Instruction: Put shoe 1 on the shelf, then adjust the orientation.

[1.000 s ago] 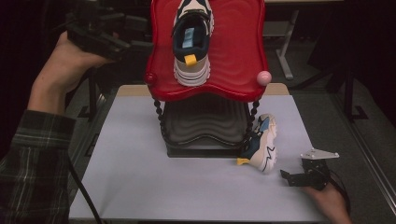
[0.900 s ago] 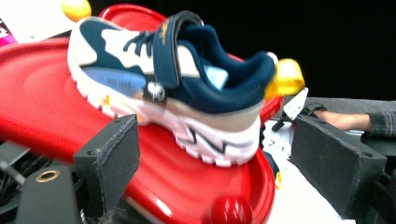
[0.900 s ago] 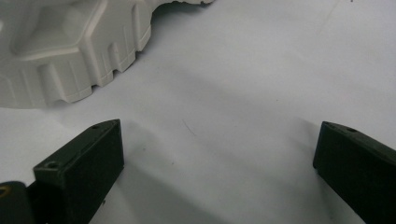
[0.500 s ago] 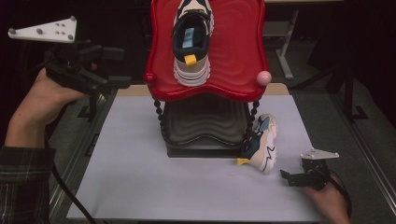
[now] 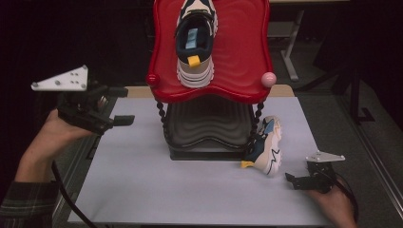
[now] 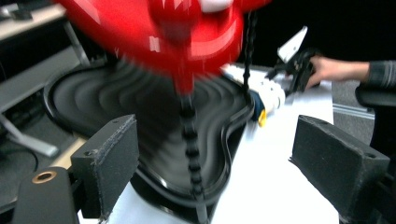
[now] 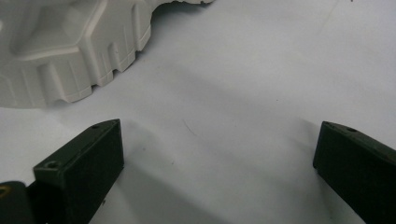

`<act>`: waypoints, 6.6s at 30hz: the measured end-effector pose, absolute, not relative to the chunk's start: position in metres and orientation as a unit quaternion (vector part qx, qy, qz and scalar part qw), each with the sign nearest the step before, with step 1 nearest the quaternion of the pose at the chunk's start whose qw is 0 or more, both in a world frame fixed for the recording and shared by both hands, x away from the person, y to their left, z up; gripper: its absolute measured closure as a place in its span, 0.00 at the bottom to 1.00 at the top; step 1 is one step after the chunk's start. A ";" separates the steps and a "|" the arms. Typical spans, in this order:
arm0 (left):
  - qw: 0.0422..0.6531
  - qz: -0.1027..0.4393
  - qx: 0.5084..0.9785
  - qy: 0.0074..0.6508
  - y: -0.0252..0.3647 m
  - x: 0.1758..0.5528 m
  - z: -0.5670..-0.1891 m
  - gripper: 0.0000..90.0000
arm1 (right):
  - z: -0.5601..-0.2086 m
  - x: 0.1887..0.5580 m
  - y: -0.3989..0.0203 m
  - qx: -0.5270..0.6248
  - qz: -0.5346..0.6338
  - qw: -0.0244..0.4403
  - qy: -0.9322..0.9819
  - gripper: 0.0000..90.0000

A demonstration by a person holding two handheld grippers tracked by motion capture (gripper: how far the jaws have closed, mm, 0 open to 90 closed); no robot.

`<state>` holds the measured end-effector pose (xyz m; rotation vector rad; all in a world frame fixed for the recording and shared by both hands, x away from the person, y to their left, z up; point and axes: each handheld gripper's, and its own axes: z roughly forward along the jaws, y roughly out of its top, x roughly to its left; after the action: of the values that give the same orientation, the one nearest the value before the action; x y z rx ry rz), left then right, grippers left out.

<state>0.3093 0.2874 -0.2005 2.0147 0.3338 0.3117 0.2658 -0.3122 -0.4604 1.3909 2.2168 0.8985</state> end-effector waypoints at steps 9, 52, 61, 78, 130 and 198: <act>0.495 0.117 0.843 0.173 0.292 0.303 -0.264 0.16 | -0.460 0.266 -0.312 0.494 0.319 0.186 0.787 0.01; 0.370 0.121 0.879 0.275 0.288 0.273 -0.453 0.15 | -0.412 0.260 -0.311 0.445 0.405 0.158 0.782 0.99; 0.369 0.121 0.880 0.275 0.288 0.273 -0.453 0.15 | -0.383 0.278 -0.297 0.394 0.471 0.121 0.780 1.00; 0.370 0.121 0.879 0.275 0.288 0.273 -0.453 0.15 | -0.388 0.284 -0.292 0.393 0.446 0.118 0.796 1.00; 0.370 0.119 0.878 0.278 0.288 0.273 -0.453 0.15 | -0.438 0.313 -0.349 0.491 0.376 0.109 0.778 1.00; 0.371 0.117 0.878 0.278 0.289 0.274 -0.454 0.15 | -0.410 0.364 -0.313 0.372 0.529 0.067 0.759 0.73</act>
<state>0.2736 0.2888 -0.4537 2.2522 0.7119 0.3001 0.3636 -0.3134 -0.4095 1.1225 2.2892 1.5958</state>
